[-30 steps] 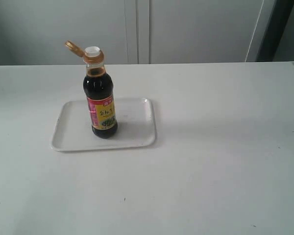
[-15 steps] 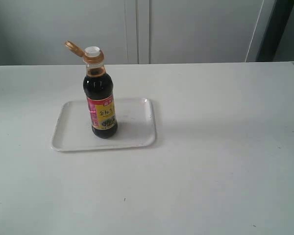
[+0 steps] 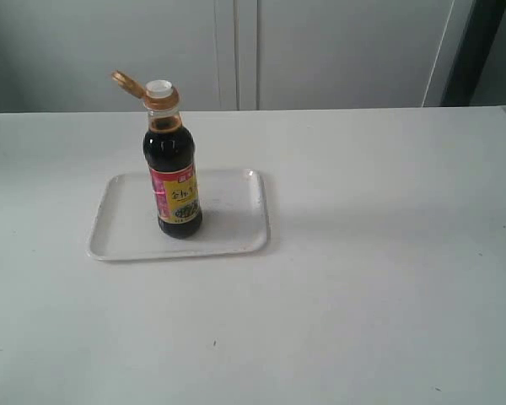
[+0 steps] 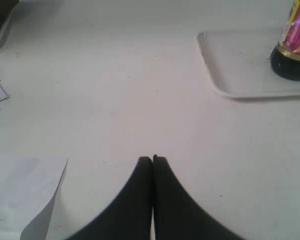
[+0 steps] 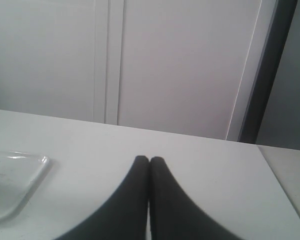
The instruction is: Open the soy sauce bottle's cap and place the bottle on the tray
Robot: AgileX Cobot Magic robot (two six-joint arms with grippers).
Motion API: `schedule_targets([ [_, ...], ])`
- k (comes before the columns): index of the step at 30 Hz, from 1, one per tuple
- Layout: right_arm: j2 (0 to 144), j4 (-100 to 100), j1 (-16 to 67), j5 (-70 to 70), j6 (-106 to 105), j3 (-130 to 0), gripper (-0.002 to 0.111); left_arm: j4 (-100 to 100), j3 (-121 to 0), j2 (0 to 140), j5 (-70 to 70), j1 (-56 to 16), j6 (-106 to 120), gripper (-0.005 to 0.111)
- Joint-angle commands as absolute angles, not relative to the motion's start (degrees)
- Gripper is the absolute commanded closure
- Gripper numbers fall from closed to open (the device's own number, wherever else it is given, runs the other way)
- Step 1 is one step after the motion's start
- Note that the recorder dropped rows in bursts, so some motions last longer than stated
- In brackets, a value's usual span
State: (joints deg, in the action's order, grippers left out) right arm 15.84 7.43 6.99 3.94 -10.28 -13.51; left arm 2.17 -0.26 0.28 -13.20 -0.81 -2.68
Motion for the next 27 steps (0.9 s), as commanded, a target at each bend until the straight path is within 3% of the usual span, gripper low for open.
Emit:
schedule_targets([
  [1, 15.5, 7.5, 6.8, 3.7, -10.1, -13.3, 0.108, 3.0, 0.0, 0.0, -12.9, -0.7, -2.7, 0.107],
  [27, 15.5, 7.5, 6.8, 3.7, -9.3, -13.3, 0.108, 3.0, 0.0, 0.0, -12.9, -0.7, -2.7, 0.107],
])
